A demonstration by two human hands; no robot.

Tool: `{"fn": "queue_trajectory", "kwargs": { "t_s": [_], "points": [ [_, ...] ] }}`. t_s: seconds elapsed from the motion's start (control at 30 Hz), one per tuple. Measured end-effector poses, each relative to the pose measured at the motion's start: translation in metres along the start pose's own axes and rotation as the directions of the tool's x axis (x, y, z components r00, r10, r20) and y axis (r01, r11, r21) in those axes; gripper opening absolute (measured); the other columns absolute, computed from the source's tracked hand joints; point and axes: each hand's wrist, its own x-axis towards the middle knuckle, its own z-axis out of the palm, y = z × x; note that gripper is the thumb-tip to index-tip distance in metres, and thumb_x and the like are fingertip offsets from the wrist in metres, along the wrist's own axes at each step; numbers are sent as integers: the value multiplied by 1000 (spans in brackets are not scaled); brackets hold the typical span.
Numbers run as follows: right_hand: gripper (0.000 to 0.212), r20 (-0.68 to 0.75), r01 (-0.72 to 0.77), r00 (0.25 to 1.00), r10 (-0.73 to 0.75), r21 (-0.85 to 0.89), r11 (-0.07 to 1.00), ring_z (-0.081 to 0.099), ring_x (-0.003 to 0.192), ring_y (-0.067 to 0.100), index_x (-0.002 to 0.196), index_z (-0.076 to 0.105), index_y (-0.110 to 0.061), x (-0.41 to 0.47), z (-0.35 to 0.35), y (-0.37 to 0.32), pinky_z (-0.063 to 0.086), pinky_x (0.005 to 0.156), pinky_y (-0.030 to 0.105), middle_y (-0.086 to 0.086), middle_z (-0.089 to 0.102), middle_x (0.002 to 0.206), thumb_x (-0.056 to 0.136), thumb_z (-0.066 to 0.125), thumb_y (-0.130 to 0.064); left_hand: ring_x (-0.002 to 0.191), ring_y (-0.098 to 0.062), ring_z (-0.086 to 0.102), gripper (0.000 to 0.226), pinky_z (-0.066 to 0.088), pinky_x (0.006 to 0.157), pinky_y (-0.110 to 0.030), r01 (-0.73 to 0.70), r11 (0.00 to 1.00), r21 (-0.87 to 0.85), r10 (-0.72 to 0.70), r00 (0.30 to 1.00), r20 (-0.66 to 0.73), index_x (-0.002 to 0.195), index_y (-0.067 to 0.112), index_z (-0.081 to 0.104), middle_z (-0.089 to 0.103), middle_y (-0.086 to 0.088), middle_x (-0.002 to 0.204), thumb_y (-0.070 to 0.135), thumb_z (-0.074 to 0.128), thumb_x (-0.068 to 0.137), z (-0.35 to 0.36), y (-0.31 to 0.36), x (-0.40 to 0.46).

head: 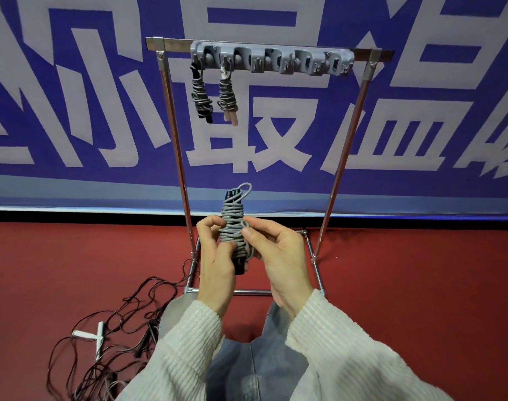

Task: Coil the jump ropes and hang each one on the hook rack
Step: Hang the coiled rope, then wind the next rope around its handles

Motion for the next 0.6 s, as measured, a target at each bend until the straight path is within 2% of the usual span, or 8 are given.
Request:
{"fn": "queue_trajectory", "kwargs": {
  "t_s": [0.07,0.17,0.23,0.33,0.47,0.6],
  "points": [
    [26,0,-2,1000,2,-3,1000,74,102,20,119,72,-2,-1,0,1,58,86,30,7,79,106,93,68,1,61,-18,49,29,42,50,-33,-51,998,42,51,999,14,102,33,50,57,-1,92,10,44,85,1,0,-1],
    [26,2,5,1000,-5,-14,1000,75,101,18,118,73,-2,-4,0,3,58,85,28,6,79,105,93,68,2,63,-19,49,28,43,53,-39,-133,979,155,130,991,26,97,37,54,58,3,85,11,45,91,0,-1,-2],
    [26,2,19,1000,-19,-25,1000,75,99,16,118,72,-2,-6,1,3,58,81,24,4,79,104,93,68,3,62,-17,51,27,46,52,-35,-146,972,183,142,989,31,92,36,55,58,5,80,11,45,94,0,-1,-3],
    [26,6,23,1000,-23,-33,999,75,93,13,118,72,-3,-7,1,3,58,76,23,2,80,100,94,67,3,63,-12,56,22,51,54,-26,-150,971,186,152,988,5,96,23,55,62,8,79,2,48,100,0,-1,-1],
    [24,11,46,999,-45,-101,994,74,89,12,112,75,-12,-8,1,7,57,74,22,0,79,97,93,68,2,64,-3,57,21,49,56,-17,-145,956,254,154,988,-13,101,16,53,62,1,82,-4,45,102,0,3,2],
    [17,-15,62,998,-66,-183,981,69,81,8,99,72,-15,-6,0,11,56,72,22,-4,74,86,89,75,-2,65,-6,58,15,49,59,-22,-141,903,406,153,988,3,105,22,47,63,-3,85,8,43,105,-4,-5,5]
  ]
}}
